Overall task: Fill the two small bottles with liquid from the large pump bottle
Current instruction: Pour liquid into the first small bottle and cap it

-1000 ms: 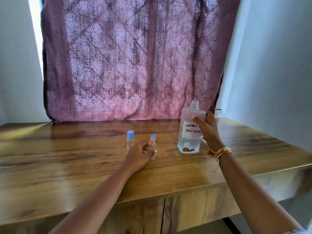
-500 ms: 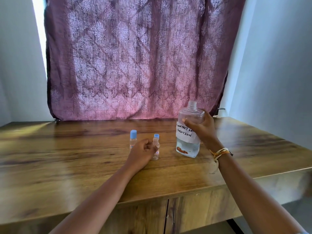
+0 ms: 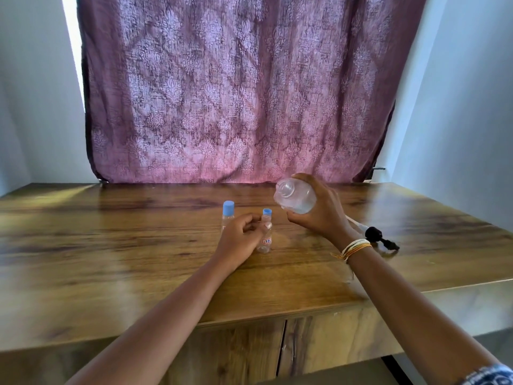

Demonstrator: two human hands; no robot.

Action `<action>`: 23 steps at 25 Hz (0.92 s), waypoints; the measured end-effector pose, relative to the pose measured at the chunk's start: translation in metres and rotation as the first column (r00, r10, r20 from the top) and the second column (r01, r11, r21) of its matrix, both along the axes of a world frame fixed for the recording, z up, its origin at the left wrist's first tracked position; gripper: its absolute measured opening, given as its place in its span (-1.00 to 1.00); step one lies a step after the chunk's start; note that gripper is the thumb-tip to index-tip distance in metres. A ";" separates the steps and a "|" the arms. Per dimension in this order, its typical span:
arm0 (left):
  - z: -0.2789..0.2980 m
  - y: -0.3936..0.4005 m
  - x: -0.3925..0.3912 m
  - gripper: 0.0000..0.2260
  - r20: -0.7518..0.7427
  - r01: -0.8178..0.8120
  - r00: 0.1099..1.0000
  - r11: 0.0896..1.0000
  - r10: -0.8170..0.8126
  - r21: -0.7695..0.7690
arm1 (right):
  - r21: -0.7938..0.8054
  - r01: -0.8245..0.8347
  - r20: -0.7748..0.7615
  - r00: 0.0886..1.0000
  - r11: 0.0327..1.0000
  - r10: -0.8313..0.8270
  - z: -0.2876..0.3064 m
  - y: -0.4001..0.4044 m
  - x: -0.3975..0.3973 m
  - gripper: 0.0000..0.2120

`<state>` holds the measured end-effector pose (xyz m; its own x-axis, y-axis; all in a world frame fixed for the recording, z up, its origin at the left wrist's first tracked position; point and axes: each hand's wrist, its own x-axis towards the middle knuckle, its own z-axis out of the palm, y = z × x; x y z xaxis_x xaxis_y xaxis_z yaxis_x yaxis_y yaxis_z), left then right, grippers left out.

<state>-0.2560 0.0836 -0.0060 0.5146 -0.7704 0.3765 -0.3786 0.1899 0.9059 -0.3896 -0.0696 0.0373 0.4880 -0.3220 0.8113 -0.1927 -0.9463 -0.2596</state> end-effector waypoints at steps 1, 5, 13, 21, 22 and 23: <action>-0.001 -0.001 0.001 -0.91 -0.014 -0.003 1.000 1.000 0.003 -0.006 | -0.031 -0.002 -0.019 1.000 1.000 0.001 -0.002 -0.001 0.001 -0.32; -0.006 -0.004 0.002 -0.90 -0.054 0.015 0.998 1.000 -0.016 -0.028 | -0.133 -0.042 -0.070 0.997 0.990 0.033 -0.010 -0.010 0.006 -0.37; -0.004 -0.005 -0.001 -0.86 -0.134 0.055 0.989 0.998 -0.060 -0.043 | -0.296 0.006 -0.053 0.998 0.955 -0.022 -0.015 -0.014 0.005 -0.41; -0.002 -0.002 -0.003 -0.86 -0.172 0.073 0.982 0.997 -0.079 -0.040 | -0.358 0.008 -0.103 0.994 0.934 -0.048 -0.016 -0.010 0.003 -0.49; -0.002 -0.002 -0.004 -0.87 -0.188 0.079 0.978 0.996 -0.086 -0.043 | -0.365 0.008 -0.108 0.993 0.931 -0.051 -0.016 -0.011 0.003 -0.49; -0.002 -0.003 -0.004 -0.88 -0.203 0.089 0.974 0.995 -0.097 -0.048 | -0.372 0.009 -0.110 0.993 0.928 -0.054 -0.016 -0.011 0.003 -0.50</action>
<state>-0.2605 0.0808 -0.0079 0.5108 -0.8053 0.3009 -0.1651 0.2516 0.9537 -0.3869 -0.0806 0.0217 0.5801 -0.0264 0.8142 -0.2315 -0.9636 0.1337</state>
